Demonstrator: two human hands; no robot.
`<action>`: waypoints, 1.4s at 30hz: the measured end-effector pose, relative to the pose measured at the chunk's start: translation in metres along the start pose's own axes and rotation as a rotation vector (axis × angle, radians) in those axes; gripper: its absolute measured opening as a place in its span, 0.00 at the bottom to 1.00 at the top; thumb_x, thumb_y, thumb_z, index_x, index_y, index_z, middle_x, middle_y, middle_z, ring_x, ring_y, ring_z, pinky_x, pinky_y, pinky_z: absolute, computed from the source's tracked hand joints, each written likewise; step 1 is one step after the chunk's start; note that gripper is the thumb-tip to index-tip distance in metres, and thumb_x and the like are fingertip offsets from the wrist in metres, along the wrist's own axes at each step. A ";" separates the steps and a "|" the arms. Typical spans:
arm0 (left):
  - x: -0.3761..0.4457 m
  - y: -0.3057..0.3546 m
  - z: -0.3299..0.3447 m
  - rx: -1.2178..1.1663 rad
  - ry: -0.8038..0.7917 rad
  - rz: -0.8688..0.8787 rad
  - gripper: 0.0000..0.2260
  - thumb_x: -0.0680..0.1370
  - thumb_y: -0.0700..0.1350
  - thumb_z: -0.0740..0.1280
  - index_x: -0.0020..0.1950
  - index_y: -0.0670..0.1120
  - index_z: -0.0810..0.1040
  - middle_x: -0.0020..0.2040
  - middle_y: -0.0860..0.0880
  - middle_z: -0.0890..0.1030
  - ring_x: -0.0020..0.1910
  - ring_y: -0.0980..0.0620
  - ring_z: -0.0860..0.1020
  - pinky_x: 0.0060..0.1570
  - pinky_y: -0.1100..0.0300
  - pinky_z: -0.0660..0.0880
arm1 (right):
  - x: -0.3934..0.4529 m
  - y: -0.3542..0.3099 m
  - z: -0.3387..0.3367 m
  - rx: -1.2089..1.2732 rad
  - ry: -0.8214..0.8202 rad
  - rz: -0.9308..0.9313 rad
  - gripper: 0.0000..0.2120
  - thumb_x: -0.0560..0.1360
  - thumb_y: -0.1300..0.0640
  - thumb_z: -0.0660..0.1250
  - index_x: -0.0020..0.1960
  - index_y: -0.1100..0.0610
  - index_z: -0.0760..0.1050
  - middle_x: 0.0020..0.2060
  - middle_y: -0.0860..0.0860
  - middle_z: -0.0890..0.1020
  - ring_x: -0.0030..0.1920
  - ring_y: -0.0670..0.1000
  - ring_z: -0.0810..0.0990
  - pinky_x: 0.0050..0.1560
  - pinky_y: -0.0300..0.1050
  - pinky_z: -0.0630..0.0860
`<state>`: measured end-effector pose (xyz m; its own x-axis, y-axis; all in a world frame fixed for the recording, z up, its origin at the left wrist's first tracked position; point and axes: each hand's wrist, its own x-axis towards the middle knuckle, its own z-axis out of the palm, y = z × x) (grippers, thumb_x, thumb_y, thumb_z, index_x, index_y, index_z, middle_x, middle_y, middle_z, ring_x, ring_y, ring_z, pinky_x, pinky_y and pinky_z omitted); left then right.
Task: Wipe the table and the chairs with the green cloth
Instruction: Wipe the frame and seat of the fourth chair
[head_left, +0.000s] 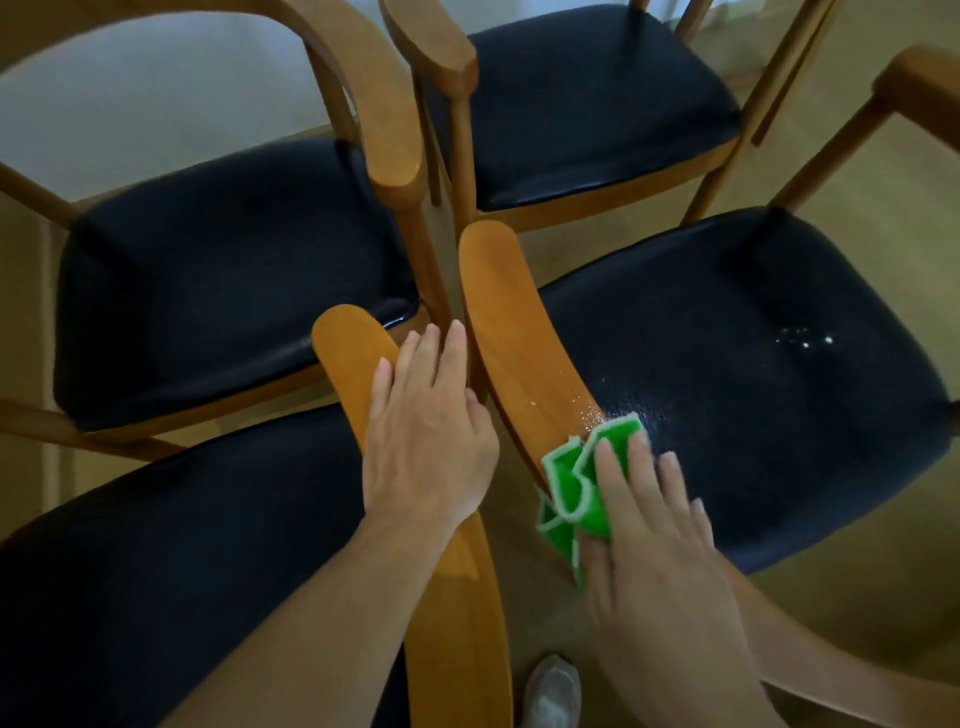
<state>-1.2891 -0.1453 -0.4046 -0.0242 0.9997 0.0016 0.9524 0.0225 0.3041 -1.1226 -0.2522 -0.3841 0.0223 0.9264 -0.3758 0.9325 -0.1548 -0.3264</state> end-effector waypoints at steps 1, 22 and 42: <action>0.000 0.000 0.001 0.004 0.008 -0.002 0.25 0.80 0.48 0.53 0.78 0.49 0.54 0.77 0.50 0.60 0.77 0.54 0.53 0.73 0.55 0.45 | 0.021 -0.021 -0.001 0.010 0.013 0.020 0.31 0.78 0.45 0.41 0.68 0.43 0.21 0.69 0.42 0.24 0.66 0.45 0.20 0.69 0.49 0.31; 0.006 0.007 -0.012 0.136 -0.164 -0.026 0.28 0.74 0.52 0.50 0.73 0.49 0.68 0.68 0.54 0.74 0.72 0.53 0.63 0.74 0.50 0.51 | 0.203 -0.086 -0.035 0.195 0.202 -0.258 0.25 0.82 0.49 0.51 0.78 0.50 0.53 0.78 0.49 0.54 0.75 0.55 0.60 0.66 0.59 0.70; 0.010 0.010 -0.015 0.116 -0.229 -0.034 0.25 0.73 0.54 0.52 0.67 0.51 0.75 0.53 0.57 0.82 0.67 0.51 0.71 0.70 0.46 0.52 | 0.247 -0.122 -0.050 0.181 0.258 -0.123 0.12 0.81 0.47 0.53 0.59 0.53 0.68 0.50 0.50 0.76 0.46 0.53 0.79 0.41 0.51 0.76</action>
<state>-1.2840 -0.1356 -0.3875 0.0000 0.9741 -0.2262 0.9809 0.0440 0.1895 -1.2128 0.0126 -0.3941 0.0254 0.9947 -0.0995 0.8549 -0.0732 -0.5135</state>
